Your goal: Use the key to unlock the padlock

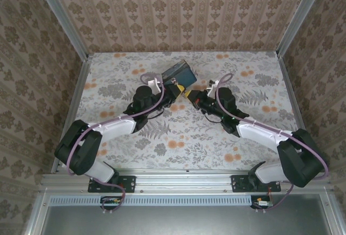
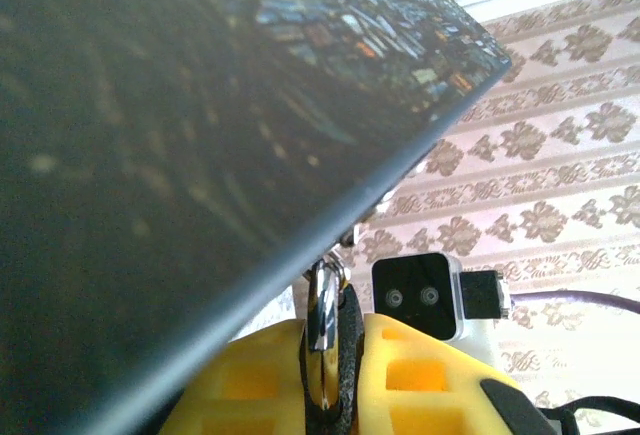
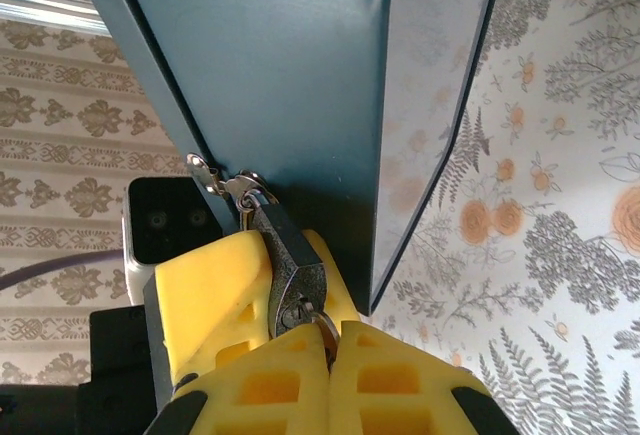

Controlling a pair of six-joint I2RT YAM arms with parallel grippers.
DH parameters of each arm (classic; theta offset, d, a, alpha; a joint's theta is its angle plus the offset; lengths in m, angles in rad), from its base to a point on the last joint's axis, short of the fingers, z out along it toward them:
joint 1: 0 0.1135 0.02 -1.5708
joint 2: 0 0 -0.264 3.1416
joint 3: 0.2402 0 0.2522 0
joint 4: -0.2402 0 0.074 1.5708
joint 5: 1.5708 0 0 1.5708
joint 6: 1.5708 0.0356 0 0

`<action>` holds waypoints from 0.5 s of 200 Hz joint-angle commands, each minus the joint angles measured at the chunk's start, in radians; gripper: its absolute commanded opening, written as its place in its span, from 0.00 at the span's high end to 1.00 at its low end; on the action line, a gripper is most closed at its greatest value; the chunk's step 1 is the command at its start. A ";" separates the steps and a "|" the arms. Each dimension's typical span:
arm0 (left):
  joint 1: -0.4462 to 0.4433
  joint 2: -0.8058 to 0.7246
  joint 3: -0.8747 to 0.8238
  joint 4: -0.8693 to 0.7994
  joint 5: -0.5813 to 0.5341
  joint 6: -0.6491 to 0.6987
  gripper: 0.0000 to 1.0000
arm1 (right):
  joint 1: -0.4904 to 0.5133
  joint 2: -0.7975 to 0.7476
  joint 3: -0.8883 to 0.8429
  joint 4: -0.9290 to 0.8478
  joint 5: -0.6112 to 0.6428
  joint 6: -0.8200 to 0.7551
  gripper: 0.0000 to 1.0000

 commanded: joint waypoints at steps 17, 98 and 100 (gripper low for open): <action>-0.024 -0.002 -0.040 0.103 0.140 -0.029 1.00 | 0.027 -0.028 0.068 0.086 -0.076 -0.066 0.81; 0.038 -0.161 -0.065 -0.098 0.113 0.056 1.00 | -0.075 -0.266 -0.078 -0.235 -0.087 -0.224 0.66; 0.039 -0.162 -0.066 -0.099 0.112 0.056 1.00 | -0.075 -0.267 -0.077 -0.236 -0.088 -0.228 0.66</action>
